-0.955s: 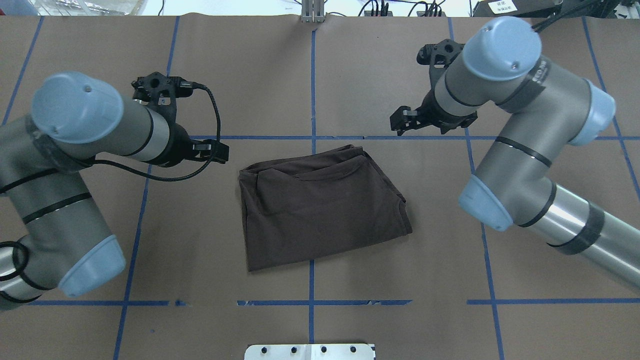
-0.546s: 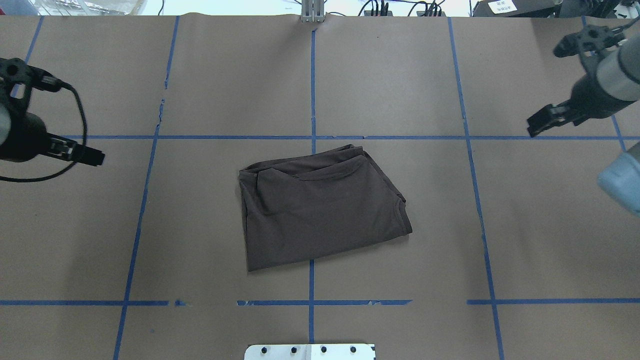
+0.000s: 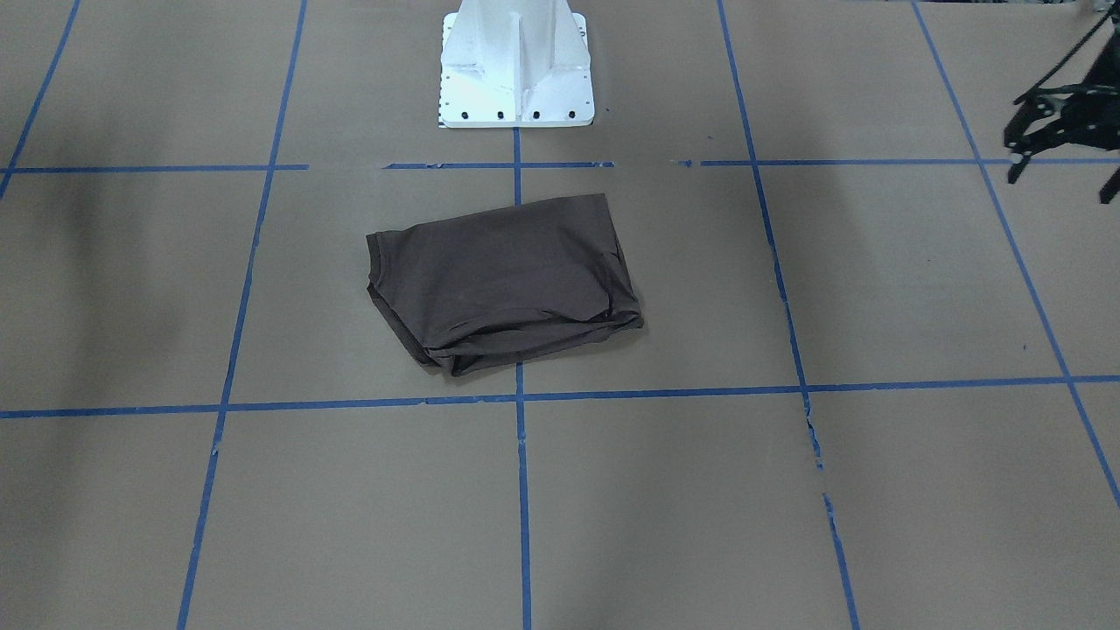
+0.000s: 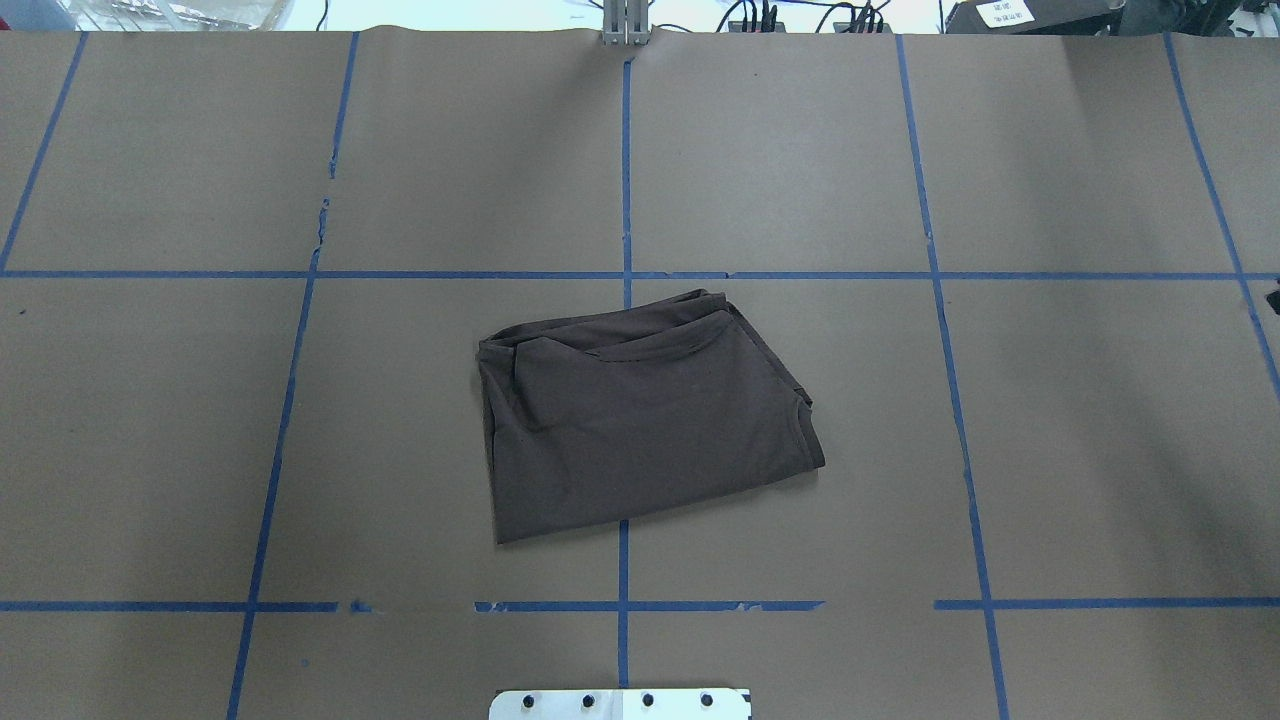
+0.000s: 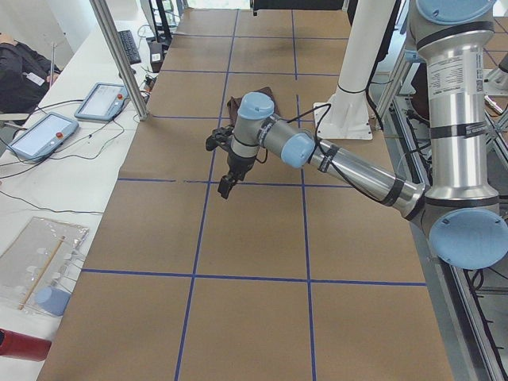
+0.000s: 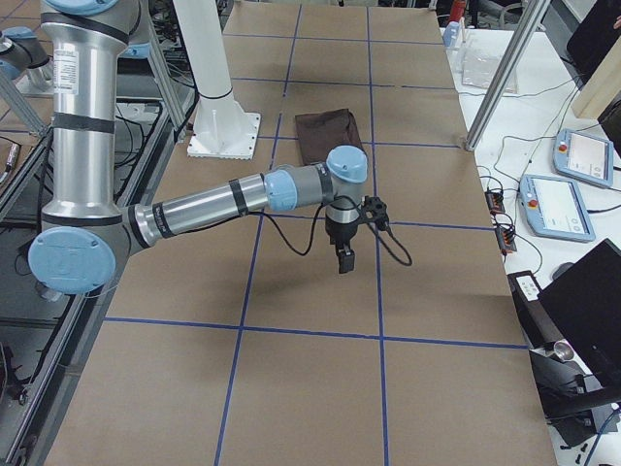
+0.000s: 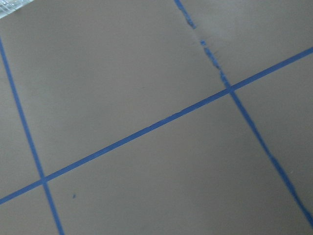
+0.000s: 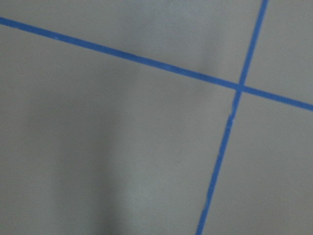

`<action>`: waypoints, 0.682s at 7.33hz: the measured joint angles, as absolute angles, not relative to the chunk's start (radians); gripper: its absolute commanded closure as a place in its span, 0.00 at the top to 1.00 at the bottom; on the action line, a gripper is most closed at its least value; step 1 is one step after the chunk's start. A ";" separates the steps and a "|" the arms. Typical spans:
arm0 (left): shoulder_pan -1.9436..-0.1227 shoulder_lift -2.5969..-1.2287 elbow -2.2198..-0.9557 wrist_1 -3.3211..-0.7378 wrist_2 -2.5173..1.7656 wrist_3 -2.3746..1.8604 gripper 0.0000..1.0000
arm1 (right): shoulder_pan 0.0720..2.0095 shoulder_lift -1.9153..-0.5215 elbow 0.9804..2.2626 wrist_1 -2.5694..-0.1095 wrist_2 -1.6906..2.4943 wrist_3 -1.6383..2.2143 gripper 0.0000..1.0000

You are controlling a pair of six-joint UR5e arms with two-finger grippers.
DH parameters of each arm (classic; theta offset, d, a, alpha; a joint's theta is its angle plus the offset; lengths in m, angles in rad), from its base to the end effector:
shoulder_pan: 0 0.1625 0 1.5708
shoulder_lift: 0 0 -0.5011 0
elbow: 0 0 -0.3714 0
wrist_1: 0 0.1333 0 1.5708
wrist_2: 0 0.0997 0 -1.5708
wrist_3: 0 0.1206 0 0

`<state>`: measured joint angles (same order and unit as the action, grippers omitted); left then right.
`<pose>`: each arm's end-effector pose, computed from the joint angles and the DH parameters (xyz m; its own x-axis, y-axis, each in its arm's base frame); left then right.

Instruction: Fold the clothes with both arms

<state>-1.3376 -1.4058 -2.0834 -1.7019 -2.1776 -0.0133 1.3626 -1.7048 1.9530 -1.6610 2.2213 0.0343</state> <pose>0.0299 -0.4051 0.5723 0.7412 0.4339 -0.5122 -0.1953 0.8694 0.4539 -0.0251 -0.4103 0.6470 0.7655 -0.2244 0.6031 0.1780 0.9745 0.1367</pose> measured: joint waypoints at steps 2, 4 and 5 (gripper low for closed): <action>-1.518 -1.385 -1.864 -1.722 -2.330 0.090 1.00 | 1.436 -1.779 1.917 -1.655 2.243 0.012 1.00; -1.629 -1.378 -1.719 -1.748 -2.424 0.206 1.00 | 1.508 -1.814 1.911 -1.659 2.269 -0.030 1.00; -1.673 -1.373 -1.661 -1.759 -2.435 0.286 1.00 | 1.526 -1.825 1.908 -1.660 2.274 -0.057 1.00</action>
